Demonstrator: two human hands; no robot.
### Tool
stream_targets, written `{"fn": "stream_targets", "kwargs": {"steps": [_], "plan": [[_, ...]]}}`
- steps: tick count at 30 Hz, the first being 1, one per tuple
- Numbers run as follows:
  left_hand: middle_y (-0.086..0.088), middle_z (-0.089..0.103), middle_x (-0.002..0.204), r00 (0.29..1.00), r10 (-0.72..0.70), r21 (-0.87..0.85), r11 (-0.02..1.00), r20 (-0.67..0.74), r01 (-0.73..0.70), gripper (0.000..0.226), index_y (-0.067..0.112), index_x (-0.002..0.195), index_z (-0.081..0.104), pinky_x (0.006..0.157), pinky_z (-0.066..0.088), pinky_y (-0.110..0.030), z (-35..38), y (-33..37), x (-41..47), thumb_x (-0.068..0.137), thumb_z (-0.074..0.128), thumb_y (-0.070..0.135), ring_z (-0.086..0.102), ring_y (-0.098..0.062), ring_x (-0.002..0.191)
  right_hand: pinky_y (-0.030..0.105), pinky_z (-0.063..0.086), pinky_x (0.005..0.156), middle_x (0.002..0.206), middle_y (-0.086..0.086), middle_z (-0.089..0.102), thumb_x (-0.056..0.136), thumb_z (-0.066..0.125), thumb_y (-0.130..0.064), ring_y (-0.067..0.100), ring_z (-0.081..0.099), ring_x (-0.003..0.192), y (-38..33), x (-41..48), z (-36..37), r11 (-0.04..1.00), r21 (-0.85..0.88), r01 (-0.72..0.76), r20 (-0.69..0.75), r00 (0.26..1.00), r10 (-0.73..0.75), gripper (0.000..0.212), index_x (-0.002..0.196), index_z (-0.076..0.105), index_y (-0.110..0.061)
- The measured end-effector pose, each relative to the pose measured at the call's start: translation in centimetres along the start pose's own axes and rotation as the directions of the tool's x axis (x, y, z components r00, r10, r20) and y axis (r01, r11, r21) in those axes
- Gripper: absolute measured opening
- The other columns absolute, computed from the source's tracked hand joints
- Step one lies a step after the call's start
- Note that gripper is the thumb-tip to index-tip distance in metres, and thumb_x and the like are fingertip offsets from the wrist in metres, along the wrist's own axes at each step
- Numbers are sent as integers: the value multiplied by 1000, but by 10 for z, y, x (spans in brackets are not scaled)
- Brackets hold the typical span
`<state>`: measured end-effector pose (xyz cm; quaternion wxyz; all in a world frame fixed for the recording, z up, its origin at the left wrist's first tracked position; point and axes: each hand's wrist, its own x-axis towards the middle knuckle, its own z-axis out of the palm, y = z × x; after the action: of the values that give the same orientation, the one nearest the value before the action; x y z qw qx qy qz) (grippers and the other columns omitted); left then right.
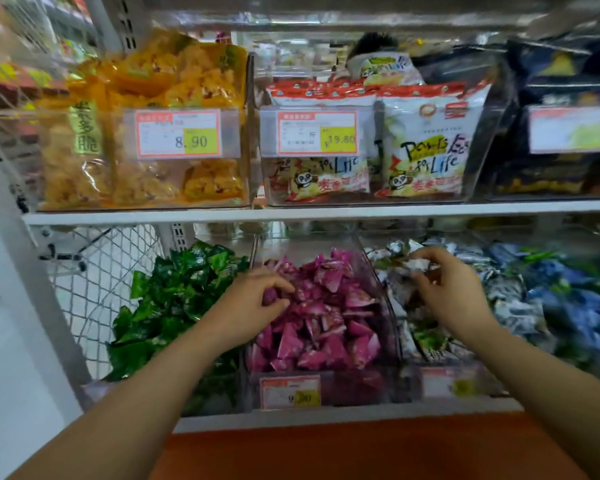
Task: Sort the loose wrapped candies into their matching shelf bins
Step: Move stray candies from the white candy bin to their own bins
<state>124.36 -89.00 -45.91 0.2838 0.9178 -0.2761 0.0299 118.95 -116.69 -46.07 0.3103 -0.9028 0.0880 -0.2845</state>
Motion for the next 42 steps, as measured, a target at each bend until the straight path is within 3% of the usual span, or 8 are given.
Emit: {"fn": "stream_targets", "kwargs": {"steps": [4, 9, 14, 19, 24, 28, 39, 42], "plan": [[8, 50, 124, 1000, 19, 17, 1000, 15, -19, 17, 28, 109, 63, 108, 25, -22, 5, 0, 3, 92, 59, 26, 37, -9, 129, 34, 50, 87, 137, 9, 51, 94, 53, -11, 29, 59, 103, 30, 12, -4, 985, -169, -32, -8, 999, 31, 32, 126, 57, -11], [15, 46, 117, 999, 28, 57, 998, 16, -29, 17, 29, 109, 63, 104, 22, -17, 8, -5, 6, 92, 58, 28, 38, -4, 123, 58, 12, 112, 157, -2, 20, 101, 31, -44, 26, 15, 145, 49, 14, -6, 858, -509, -66, 248, 944, 219, 47, 144, 35, -25], [16, 45, 115, 999, 41, 50, 998, -9, -41, 18, 29, 110, 62, 104, 25, -19, 9, -5, 6, 92, 59, 26, 40, -4, 121, 57, 8, 115, 157, 0, 21, 96, 22, -56, 26, 12, 145, 37, 16, -13, 890, -454, -51, 275, 942, 194, 58, 145, 32, -26], [12, 46, 122, 996, 6, 1, 1000, -84, -6, 22, 29, 115, 60, 96, 30, -17, -4, -15, 1, 94, 55, 24, 43, -3, 114, 49, 16, 114, 146, -4, 41, 99, 39, -41, 22, 30, 137, -15, -4, -2, 936, -304, 180, 249, 963, -104, 41, 137, 46, -28], [16, 54, 107, 984, -111, -115, 989, -140, 95, 21, 32, 111, 59, 73, 36, -6, -28, -45, -11, 95, 53, 19, 52, -2, 102, 18, 33, 97, 139, -3, 50, 98, 48, -29, 14, 47, 124, -74, -12, 35, 923, 43, 382, 494, 795, -352, 36, 133, 53, -20], [14, 58, 111, 984, -178, -150, 973, -15, 174, 22, 31, 111, 59, 79, 41, -13, -38, -73, -16, 95, 54, 17, 55, -7, 108, 11, 21, 100, 151, -7, 34, 100, 43, -29, 8, 29, 137, -104, -11, 72, 891, 162, 423, 652, 632, -418, 39, 139, 45, -28], [-9, 60, 103, 963, -70, 251, 968, 259, 2, 20, 15, 110, 64, 77, 48, -37, -40, -83, 27, 94, 54, 21, 58, -26, 92, 34, 24, 117, 148, -11, 38, 99, 39, -5, 7, 30, 138, -119, 7, 115, 888, 261, 379, 723, 532, -440, 39, 120, 62, -30], [-6, 47, 114, 928, -146, 484, 874, 343, -41, 36, 30, 130, 52, 81, 40, -33, -35, -86, 29, 96, 50, 37, 51, -26, 104, 29, 23, 116, 147, -11, 37, 99, 39, -3, 6, 29, 138, -120, 7, 115, 893, 257, 369, 732, 530, -429, 41, 118, 63, -30]]}}
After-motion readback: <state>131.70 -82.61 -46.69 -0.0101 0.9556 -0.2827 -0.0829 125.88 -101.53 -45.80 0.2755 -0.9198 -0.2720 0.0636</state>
